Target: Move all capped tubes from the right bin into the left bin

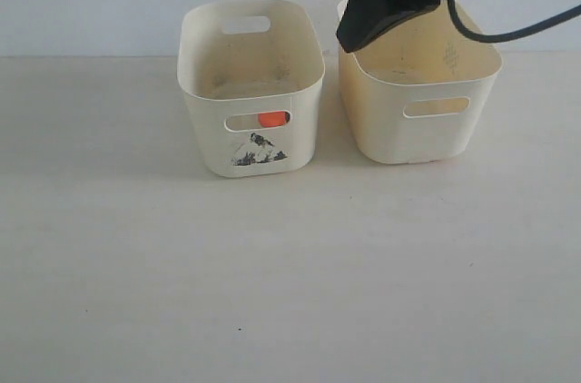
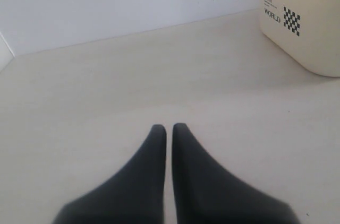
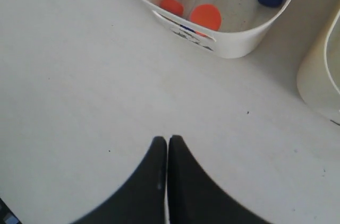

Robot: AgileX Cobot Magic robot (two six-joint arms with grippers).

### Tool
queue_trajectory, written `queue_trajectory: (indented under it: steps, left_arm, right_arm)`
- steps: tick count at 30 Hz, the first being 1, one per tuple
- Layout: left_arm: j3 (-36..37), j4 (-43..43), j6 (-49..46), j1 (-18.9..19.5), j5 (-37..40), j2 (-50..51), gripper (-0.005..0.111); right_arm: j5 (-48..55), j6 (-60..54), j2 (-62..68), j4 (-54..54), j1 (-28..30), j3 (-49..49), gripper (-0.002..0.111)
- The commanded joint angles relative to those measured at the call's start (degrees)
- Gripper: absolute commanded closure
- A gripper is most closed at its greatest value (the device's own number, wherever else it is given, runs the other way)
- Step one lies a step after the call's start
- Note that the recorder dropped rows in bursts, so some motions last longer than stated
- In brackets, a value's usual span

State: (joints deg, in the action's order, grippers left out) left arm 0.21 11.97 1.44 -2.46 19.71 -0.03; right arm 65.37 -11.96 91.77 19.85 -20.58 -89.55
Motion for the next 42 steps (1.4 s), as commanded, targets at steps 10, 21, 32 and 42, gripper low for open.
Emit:
queue_trajectory:
  steps: [10, 21, 32, 42]
  left_arm:
    - [-0.2, -0.2, 0.5, -0.1, -0.2, 0.0, 0.102]
    - [-0.2, -0.2, 0.5, -0.1, -0.2, 0.0, 0.102]
    - [-0.2, -0.2, 0.5, -0.1, -0.2, 0.0, 0.102]
    - [-0.2, -0.2, 0.5, -0.1, -0.2, 0.0, 0.102]
  right_arm:
    - [-4.5, 1.2, -8.8, 0.0, 0.0, 0.3, 0.108]
    - [-35.7, -5.1, -37.5, -2.5, 0.0, 23.1, 0.108]
    - [-71.4, -4.7, -63.9, -0.6, 11.5, 70.4, 0.108]
    - [-77.4, -5.3, -75.9, -0.6, 16.2, 89.5, 0.108]
